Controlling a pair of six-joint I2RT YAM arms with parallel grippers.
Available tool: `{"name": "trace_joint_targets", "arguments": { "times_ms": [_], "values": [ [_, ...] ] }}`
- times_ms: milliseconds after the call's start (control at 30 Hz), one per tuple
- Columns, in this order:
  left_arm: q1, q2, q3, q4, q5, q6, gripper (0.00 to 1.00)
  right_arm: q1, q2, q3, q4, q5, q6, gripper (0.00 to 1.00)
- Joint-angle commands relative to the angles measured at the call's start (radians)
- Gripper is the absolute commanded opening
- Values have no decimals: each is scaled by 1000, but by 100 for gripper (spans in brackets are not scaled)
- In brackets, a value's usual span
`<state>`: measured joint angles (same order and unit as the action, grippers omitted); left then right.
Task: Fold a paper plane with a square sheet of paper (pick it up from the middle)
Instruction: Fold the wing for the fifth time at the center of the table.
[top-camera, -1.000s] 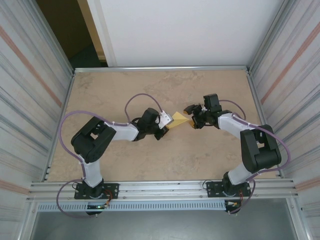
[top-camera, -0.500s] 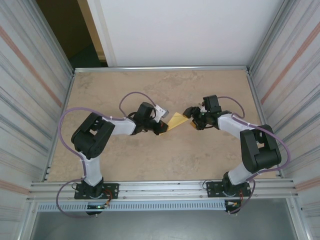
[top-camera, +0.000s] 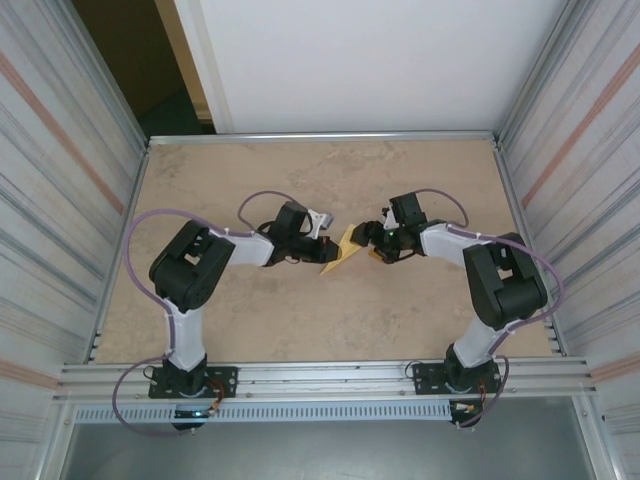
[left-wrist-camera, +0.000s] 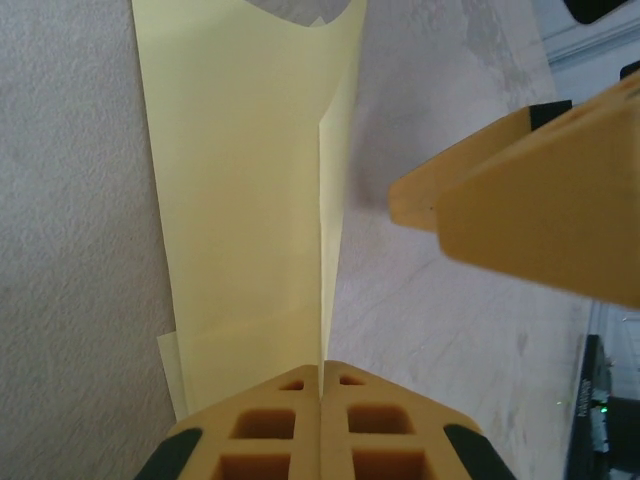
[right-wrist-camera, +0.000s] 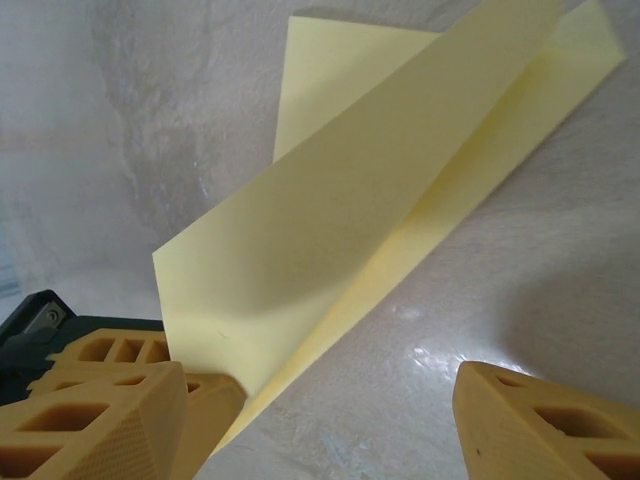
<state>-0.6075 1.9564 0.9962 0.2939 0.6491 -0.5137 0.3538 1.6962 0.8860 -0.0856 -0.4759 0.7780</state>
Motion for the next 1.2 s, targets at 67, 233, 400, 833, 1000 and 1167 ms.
{"name": "trace_joint_targets", "arguments": {
  "times_ms": [67, 233, 400, 833, 1000, 1167],
  "values": [
    [20, 27, 22, 10, 58, -123, 0, 12, 56, 75, -41, -18, -60, 70],
    [31, 52, 16, 49, 85, -188, 1, 18, 104, 120, -75, -10, -69, 70],
    [36, 55, 1, 88, 92, -224, 1, 25, 149, 164, -137, 29, -70, 70],
    [37, 71, -9, 83, 84, -220, 7, 83, 269, 261, -287, 214, -45, 68],
    [36, 63, -21, 70, 63, -189, 13, 95, 321, 275, -313, 255, -30, 67],
    [36, 26, -33, 42, 46, -135, 21, 97, 350, 273, -318, 273, -24, 67]
  ]
}}
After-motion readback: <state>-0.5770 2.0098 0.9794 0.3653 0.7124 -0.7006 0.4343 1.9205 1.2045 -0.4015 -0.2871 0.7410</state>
